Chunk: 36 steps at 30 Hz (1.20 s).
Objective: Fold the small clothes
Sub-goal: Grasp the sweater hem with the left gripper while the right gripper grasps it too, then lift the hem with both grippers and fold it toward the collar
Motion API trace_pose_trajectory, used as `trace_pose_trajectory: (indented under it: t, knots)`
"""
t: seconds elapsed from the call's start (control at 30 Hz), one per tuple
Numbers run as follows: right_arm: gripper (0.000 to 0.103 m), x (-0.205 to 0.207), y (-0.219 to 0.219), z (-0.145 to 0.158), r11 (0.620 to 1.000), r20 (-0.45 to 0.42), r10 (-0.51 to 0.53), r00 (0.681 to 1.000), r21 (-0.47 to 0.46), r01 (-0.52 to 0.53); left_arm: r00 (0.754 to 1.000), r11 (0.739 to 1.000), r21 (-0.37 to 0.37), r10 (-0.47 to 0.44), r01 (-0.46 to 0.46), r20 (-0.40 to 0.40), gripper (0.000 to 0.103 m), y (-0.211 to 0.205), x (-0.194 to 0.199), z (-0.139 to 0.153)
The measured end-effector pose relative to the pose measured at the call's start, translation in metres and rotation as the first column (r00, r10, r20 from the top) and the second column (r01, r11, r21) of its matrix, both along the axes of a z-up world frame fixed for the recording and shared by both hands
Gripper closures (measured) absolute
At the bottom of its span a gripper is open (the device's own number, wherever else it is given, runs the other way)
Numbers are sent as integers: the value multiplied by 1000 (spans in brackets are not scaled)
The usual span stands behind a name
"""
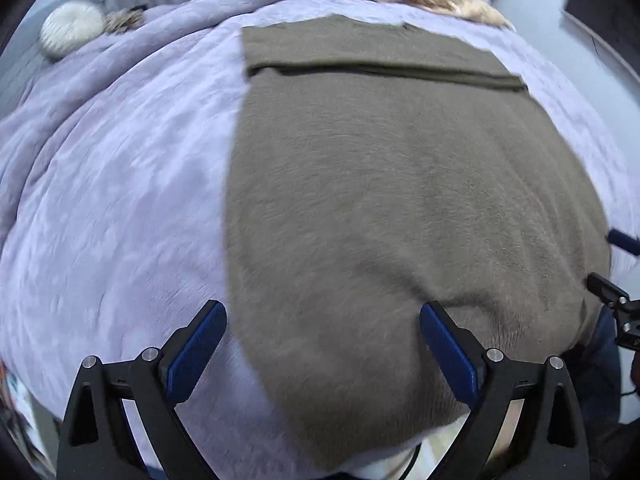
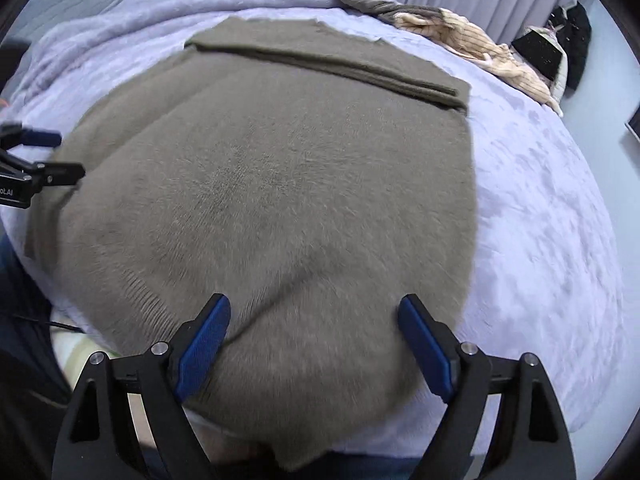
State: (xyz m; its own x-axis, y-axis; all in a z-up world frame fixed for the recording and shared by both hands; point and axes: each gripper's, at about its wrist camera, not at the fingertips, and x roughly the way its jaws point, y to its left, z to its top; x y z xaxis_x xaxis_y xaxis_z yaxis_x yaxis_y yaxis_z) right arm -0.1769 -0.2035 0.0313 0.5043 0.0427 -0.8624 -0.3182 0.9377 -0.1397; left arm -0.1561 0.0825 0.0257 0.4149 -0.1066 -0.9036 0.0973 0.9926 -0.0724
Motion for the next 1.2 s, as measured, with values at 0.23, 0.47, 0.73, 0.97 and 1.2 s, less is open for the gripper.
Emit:
trace_pose_trajectory:
  t: [0.23,0.47,0.73,0.97,1.2]
  knots:
    - [17,-19,-81,-11,950,-89,-200,976,225,216,996,972,-233,11,-31,-85,5,31,-22,-25]
    - [21,-19,-59,-33,932,-72,-132,989,331,148,997,960,-277,5,-25,-73,6,18,-10,-32]
    - [56,-16,-61,-26,918,-39,-78,996,387,87,999,947,-322,3,-20,-52,28,27,-4,-29]
    - [93,-10,-46,-19,935,-16,-37,999,353,40,1000,938,-347,15,-17,-9,89,19,-7,-15]
    - [93,-7,-51,15,884,24,-19,1000,467,5,995,940,-341,19,15,95,89,19,-11,30]
